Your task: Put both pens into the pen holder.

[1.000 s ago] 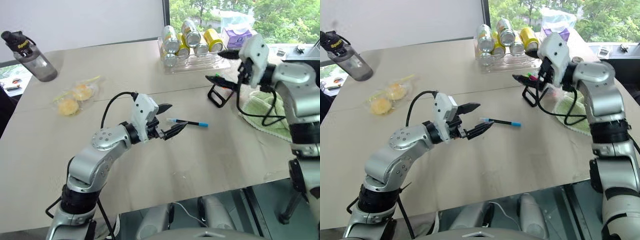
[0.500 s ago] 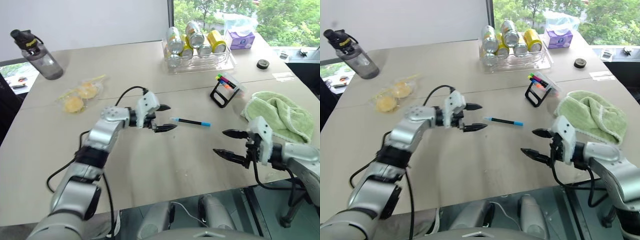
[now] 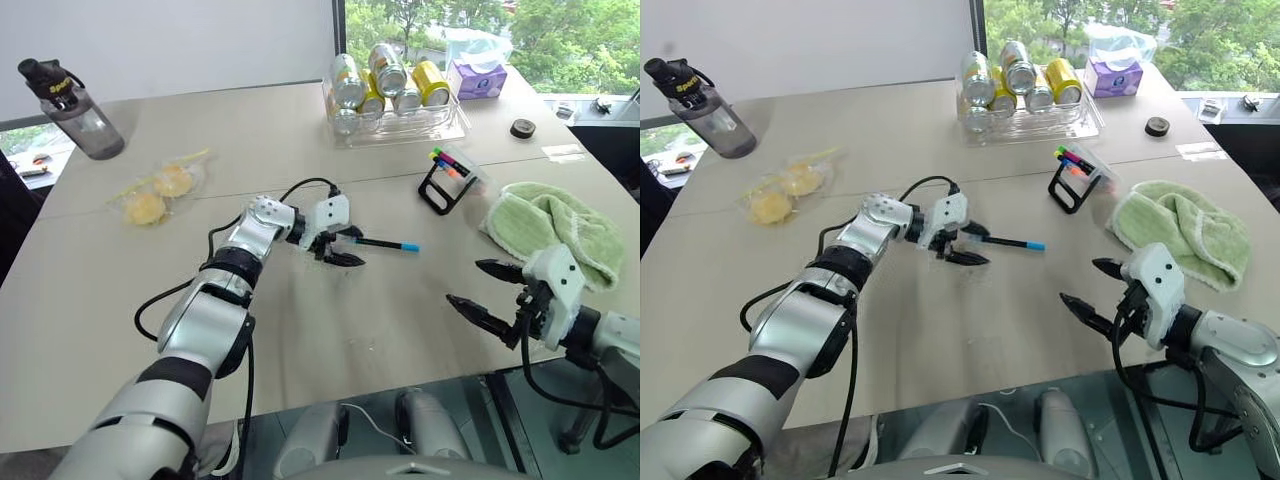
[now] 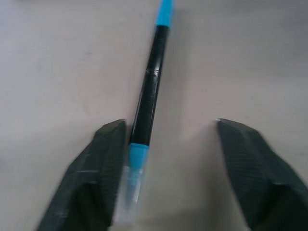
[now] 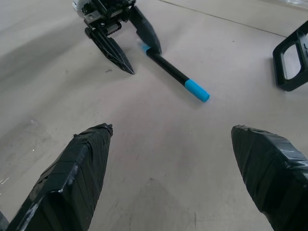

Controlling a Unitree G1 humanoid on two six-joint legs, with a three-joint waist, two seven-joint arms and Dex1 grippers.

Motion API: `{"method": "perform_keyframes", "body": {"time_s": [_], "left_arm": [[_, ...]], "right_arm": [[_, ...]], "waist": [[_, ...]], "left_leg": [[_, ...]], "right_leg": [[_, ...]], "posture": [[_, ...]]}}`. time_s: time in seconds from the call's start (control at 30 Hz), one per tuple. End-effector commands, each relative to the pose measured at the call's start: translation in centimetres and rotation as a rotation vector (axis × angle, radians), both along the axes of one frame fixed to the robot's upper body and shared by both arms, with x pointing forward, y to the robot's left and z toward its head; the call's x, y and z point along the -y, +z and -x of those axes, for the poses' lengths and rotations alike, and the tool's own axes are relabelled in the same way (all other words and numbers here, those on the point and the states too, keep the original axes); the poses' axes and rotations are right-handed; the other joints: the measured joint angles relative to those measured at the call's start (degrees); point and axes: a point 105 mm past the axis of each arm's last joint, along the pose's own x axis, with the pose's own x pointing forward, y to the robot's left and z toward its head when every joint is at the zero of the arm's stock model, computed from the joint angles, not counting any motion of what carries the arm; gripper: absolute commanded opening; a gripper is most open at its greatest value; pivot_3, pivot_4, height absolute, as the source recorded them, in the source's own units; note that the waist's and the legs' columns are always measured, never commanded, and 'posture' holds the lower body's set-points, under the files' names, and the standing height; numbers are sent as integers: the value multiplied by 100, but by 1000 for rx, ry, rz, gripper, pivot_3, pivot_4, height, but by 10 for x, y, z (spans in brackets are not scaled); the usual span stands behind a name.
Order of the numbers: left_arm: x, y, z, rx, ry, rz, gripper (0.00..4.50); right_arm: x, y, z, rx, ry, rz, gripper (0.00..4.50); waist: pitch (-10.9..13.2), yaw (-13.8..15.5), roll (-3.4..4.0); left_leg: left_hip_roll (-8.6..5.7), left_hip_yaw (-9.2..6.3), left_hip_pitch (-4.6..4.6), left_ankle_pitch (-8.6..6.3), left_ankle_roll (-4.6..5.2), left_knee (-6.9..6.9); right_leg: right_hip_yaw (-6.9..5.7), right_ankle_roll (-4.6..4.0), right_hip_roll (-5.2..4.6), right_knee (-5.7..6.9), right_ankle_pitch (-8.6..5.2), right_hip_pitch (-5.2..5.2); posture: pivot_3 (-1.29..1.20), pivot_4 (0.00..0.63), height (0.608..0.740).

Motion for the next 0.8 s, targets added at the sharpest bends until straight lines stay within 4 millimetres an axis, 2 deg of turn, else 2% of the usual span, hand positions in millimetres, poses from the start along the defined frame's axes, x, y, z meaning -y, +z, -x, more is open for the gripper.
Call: {"method": "perform_keyframes", "body": {"time_s": [0.03, 0.07, 0.1, 0.13, 0.17, 0.23, 0.4, 0.53, 0.6, 0.7, 0.8], "left_arm": [[-15, -10, 0, -2, -8, -142, 1248], [-18, -12, 0, -7, -11, -169, 1041], [-20, -12, 1, -13, -14, -178, 439], [-18, -9, 0, -9, -8, -158, 153], [-15, -5, -2, -3, 0, -129, 53], [-7, 6, -4, 11, 13, -40, 53], [14, 55, -8, -21, 79, 359, 53], [18, 75, 17, -101, 67, 549, 53], [20, 86, 35, -145, 69, 641, 53], [22, 96, 56, -195, 97, 732, 53], [24, 104, 66, -225, 138, 805, 53]], "right_arm": [[-4, 20, -1, 73, 0, -70, 4253], [-3, 20, -2, 74, -3, -67, 4253], [-3, 19, -2, 71, -3, -59, 4253], [-2, 17, -2, 66, 0, -50, 4253], [-3, 16, -2, 63, 3, -45, 4253], [-5, 15, -4, 59, 12, -53, 4253], [-16, 21, -18, 101, 1, -118, 4253], [-21, 30, -37, 112, -57, -254, 4253], [-29, 37, -45, 71, -76, -394, 4253], [-39, 62, -61, 41, -103, -681, 4253], [-48, 74, -69, 15, -90, -787, 4253]], "waist": [[-1, -7, -1], [-2, -13, -2], [-3, -15, -3], [-6, -20, -5], [-7, -32, -6], [-7, -61, -6], [-4, -125, -10], [-5, -172, -7], [-6, -193, -6], [-5, -234, -4], [-6, -217, -1]], "left_leg": [[0, -1, 2, 0, 0, 0], [0, -1, 8, 0, 1, 0], [1, -1, 14, 0, 1, 0], [1, -2, 17, -1, 1, 0], [1, -2, 20, -1, 1, 0], [1, -3, 21, -1, 1, 1], [3, -5, 13, -1, 1, 10], [4, -4, 2, 0, 1, 5], [6, 1, 2, -1, 0, 0], [11, -3, 1, 0, -1, -1], [10, -3, 4, 1, -2, -1]], "right_leg": [[0, 0, 0, 0, 0, 4], [0, 0, 1, 0, 0, 9], [0, 1, 1, 0, 0, 15], [-1, 1, 5, -1, 0, 19], [-1, 1, 13, 0, -1, 21], [-1, 1, 17, 0, -1, 22], [-2, 2, 11, 5, 0, 16], [4, 2, -4, 6, 0, -1], [12, 1, -4, 8, 0, -7], [18, -1, -4, 10, 1, -10], [16, -1, -3, 12, 2, -8]], "posture": [[0, 150, 739], [0, 150, 739], [0, 150, 739], [0, 150, 739], [0, 150, 739], [0, 150, 739], [0, 150, 739], [0, 150, 739], [0, 150, 739], [0, 150, 739], [0, 150, 739]]}}
